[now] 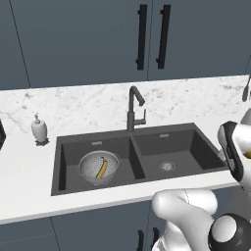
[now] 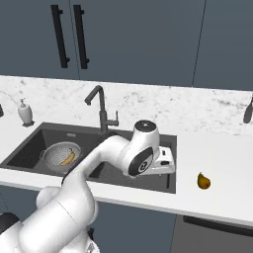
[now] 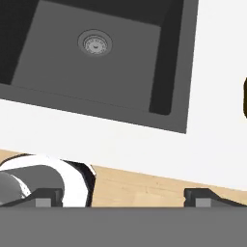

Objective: Put the colander in the sink, put the banana, pear in the colander, and turn on the sink faucet and pour water over the colander.

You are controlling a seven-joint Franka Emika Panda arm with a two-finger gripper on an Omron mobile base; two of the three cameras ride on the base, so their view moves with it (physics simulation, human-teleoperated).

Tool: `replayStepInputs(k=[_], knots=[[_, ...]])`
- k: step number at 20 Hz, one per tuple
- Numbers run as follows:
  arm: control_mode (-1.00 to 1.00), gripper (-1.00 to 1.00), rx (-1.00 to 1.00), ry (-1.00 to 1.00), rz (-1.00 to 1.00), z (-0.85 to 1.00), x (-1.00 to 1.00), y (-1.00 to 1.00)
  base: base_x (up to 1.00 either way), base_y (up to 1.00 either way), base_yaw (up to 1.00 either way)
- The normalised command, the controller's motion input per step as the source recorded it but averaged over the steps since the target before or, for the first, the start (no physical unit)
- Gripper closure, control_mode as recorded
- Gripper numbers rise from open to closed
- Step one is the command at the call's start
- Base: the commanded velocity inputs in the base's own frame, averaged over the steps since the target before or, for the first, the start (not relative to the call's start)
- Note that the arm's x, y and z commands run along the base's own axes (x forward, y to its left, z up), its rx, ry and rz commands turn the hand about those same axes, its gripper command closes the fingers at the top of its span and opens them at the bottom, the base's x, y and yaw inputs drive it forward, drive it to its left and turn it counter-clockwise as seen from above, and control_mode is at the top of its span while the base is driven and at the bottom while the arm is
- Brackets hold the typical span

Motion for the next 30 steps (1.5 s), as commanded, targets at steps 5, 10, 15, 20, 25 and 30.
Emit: replayStepInputs(k=[5,10,15,20,25,30], knots=[[-1.00,-1.00,0.00,0.00,0.01,-0.02,0.10,-0.67,0.00,0.00,0.00],[-1.00,-1.00,-0.01,0.04,0.02,-0.01,0.22,-0.59,0.00,0.00,0.00],[-1.00,-1.00,-0.06,0.08,0.00,-0.01,0.17,-0.56,0.00,0.00,0.00],[-1.00,-1.00,-0.06,0.05,0.00,-0.01,0.16,-0.52,0.00,0.00,0.00],[-1.00,-1.00,0.00,0.00,0.12,-0.26,0.09,-0.46,0.00,0.00,0.00],[-1.00,-1.00,0.00,0.00,0.17,-0.09,0.22,-0.27,0.00,0.00,0.00]])
